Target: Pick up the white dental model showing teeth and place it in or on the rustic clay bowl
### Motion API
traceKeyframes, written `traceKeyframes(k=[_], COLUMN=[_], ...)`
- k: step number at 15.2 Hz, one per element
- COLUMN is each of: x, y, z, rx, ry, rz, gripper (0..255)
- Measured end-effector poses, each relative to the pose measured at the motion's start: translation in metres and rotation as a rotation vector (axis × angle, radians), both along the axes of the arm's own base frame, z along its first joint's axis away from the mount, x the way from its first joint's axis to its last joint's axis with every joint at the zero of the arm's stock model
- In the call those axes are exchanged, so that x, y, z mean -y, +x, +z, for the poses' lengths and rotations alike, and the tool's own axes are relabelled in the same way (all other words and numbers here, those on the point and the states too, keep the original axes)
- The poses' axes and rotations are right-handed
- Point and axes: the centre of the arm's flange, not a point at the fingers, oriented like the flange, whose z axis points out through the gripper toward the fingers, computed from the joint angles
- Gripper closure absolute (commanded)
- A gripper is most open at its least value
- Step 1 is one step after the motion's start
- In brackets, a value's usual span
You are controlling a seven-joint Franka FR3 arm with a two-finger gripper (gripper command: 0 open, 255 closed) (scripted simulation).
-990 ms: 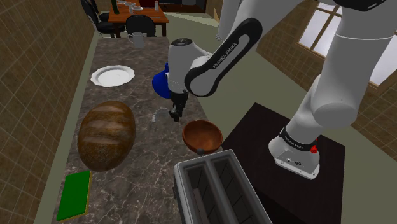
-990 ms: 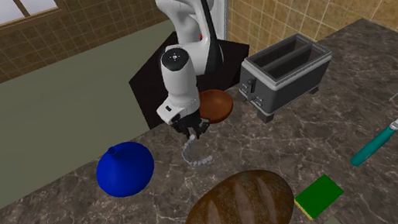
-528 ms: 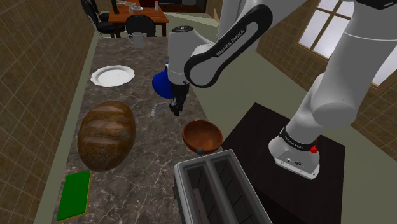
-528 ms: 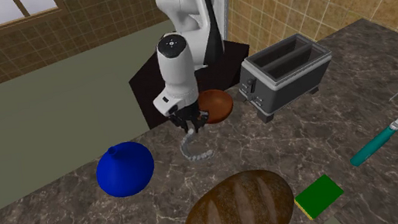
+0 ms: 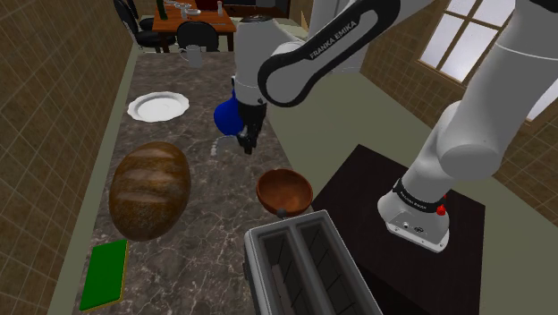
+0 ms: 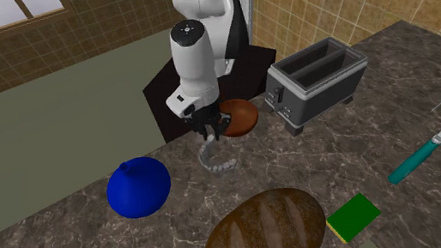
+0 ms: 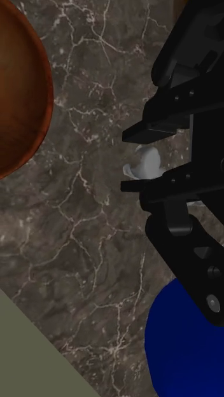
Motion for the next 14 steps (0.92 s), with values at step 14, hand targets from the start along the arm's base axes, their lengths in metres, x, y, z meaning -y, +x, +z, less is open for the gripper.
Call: traceKeyframes(k=[14], x=[0.006], y=[-0.080], z=[0.049], rx=[0.000], ry=[-0.001], rz=[0.001], gripper=[255])
